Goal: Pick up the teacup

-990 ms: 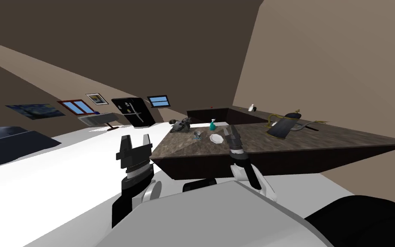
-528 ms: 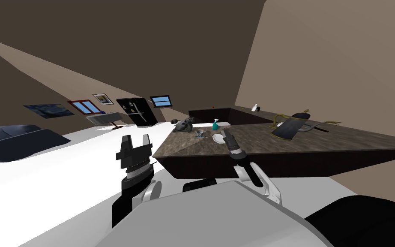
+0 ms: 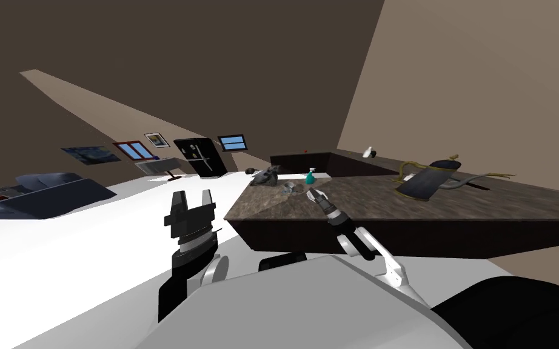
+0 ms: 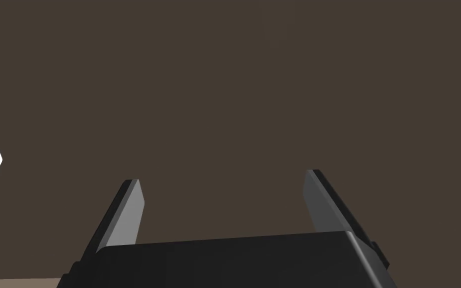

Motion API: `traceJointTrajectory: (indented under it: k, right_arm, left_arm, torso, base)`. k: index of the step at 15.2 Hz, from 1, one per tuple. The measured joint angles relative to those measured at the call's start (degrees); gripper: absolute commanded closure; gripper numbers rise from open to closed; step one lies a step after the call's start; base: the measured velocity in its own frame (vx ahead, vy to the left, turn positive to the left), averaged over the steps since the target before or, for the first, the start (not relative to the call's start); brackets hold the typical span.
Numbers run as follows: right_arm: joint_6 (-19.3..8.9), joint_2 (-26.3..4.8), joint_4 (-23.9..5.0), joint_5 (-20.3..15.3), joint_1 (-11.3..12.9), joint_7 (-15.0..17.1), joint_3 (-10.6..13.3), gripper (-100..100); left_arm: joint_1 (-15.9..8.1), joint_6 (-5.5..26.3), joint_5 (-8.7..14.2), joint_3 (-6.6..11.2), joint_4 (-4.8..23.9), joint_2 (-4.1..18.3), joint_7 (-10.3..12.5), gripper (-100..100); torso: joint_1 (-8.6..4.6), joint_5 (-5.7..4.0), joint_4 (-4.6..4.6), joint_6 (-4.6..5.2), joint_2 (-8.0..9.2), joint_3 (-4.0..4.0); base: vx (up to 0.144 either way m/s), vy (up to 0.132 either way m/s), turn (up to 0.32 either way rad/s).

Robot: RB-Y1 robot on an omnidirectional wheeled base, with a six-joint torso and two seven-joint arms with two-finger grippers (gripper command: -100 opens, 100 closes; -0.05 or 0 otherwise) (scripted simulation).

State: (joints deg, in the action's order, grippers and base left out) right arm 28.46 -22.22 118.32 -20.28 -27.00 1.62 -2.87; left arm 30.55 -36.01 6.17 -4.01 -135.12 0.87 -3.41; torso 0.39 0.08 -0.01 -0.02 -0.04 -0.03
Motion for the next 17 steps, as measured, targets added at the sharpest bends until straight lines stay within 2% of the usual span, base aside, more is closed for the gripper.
traceJointTrajectory:
  k: [2,14,17]
  right_arm:
    - [-0.52,-1.75,-2.04,-2.42,0.21,-1.18,0.1,-100]
    - [-6.65,-12.83,-9.07,-16.62,0.35,-6.49,-0.15,-100]
    - [-7.64,-14.44,-11.04,-19.93,0.52,-7.92,-0.05,-100]
  left_arm:
    - [0.0,0.0,0.0,0.0,0.0,0.0,0.0,0]
    - [0.0,0.0,0.0,0.0,0.0,0.0,0.0,0]
    - [0.0,0.0,0.0,0.0,0.0,0.0,0.0,0]
  torso:
    - [0.02,0.0,0.0,0.01,0.02,0.01]
    - [0.0,0.01,0.0,0.01,0.02,0.01]
    - [-0.08,-0.01,0.01,0.01,0.03,0.01]
  base:
    - [0.004,0.095,0.069]
    - [0.011,0.093,0.066]
    - [0.01,0.071,0.059]
